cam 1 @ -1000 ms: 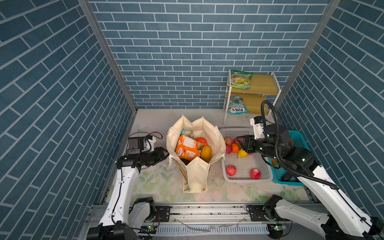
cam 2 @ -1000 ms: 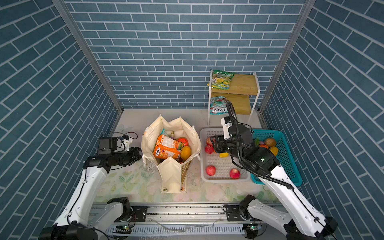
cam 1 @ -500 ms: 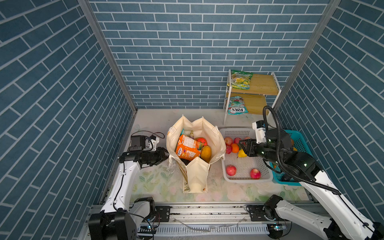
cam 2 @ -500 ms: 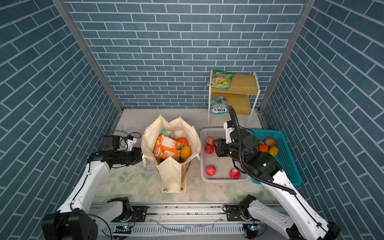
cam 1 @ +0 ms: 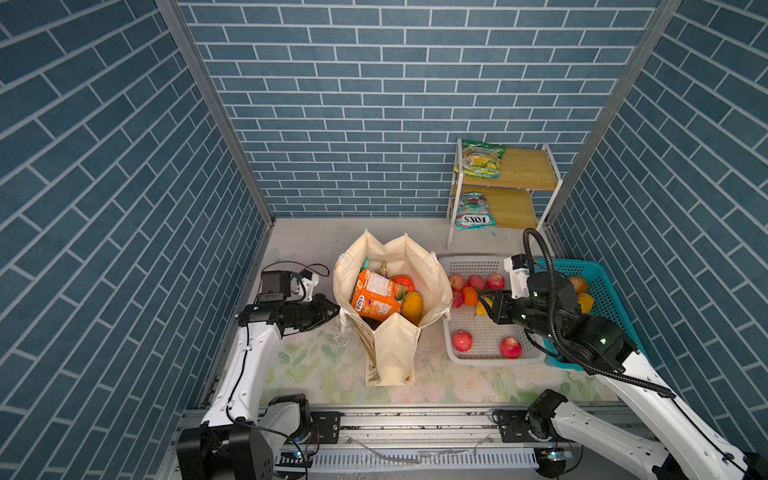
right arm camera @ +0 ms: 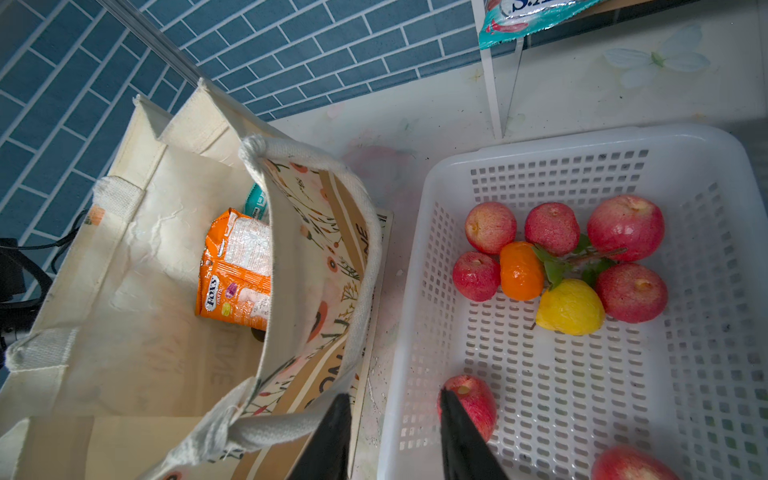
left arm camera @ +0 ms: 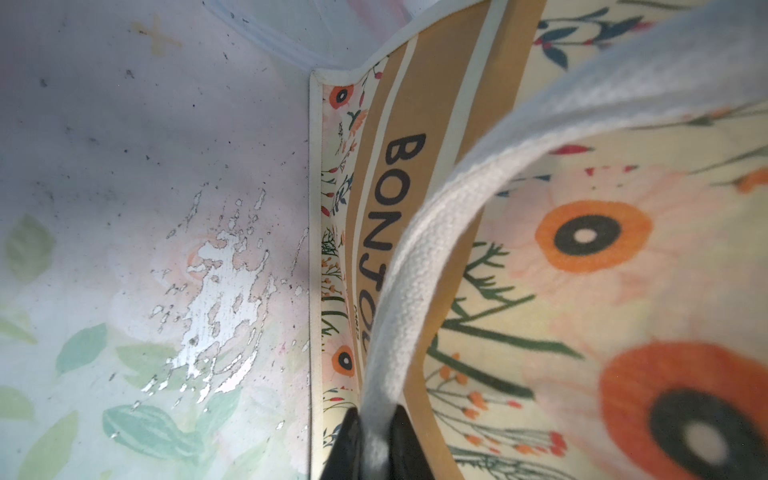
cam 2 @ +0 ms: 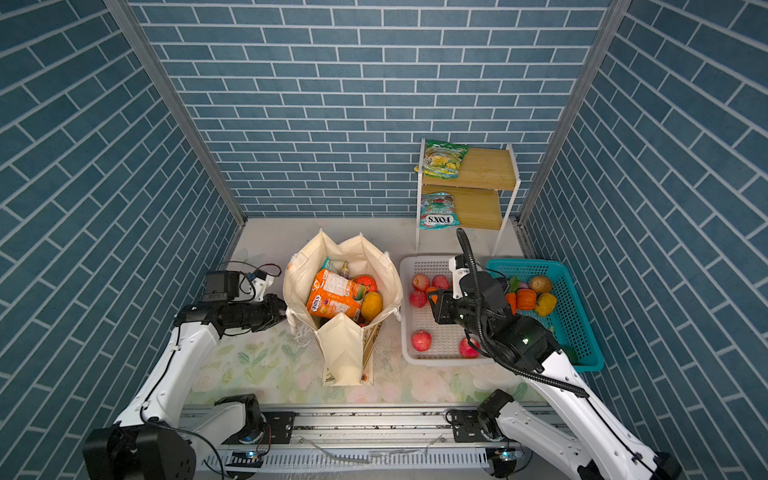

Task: Place the food into the grocery bag and tie it
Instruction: 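Pull the left gripper's handle away from the tote while the right gripper holds its handle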

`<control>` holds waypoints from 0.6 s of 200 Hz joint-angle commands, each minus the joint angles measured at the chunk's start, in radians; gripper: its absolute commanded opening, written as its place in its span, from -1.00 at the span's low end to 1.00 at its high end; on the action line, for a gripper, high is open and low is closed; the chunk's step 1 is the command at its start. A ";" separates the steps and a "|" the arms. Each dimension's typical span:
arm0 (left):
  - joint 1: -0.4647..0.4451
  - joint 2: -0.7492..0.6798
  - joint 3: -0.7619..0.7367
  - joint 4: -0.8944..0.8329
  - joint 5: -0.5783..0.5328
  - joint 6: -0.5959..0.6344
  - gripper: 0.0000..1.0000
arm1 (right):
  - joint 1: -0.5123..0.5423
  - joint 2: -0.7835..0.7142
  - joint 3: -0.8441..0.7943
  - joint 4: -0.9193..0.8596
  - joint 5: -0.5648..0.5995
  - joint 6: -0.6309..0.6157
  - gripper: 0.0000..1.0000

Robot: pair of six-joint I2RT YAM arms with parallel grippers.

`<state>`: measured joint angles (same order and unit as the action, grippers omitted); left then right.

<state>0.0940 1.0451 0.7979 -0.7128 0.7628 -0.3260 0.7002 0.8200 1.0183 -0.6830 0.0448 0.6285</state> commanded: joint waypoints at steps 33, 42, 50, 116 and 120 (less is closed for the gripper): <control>0.018 -0.093 0.139 -0.145 -0.160 0.036 -0.88 | -0.021 0.008 -0.050 0.109 0.059 0.102 -0.17; 0.019 -0.108 0.190 -0.190 -0.203 0.038 -0.90 | -0.030 0.011 -0.066 0.131 0.059 0.131 -0.16; 0.019 -0.121 0.239 -0.235 -0.242 0.039 -0.93 | -0.040 0.015 -0.081 0.153 0.058 0.155 -0.14; 0.019 -0.167 0.550 -0.432 -0.443 0.012 -0.99 | -0.077 0.108 -0.202 0.342 -0.039 0.327 -0.07; 0.019 -0.168 0.561 -0.438 -0.457 0.012 -0.99 | -0.077 0.114 -0.208 0.351 -0.044 0.334 -0.07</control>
<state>0.1085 0.8822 1.2953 -1.0542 0.4068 -0.3061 0.6323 0.9077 0.8444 -0.4385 0.0456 0.8539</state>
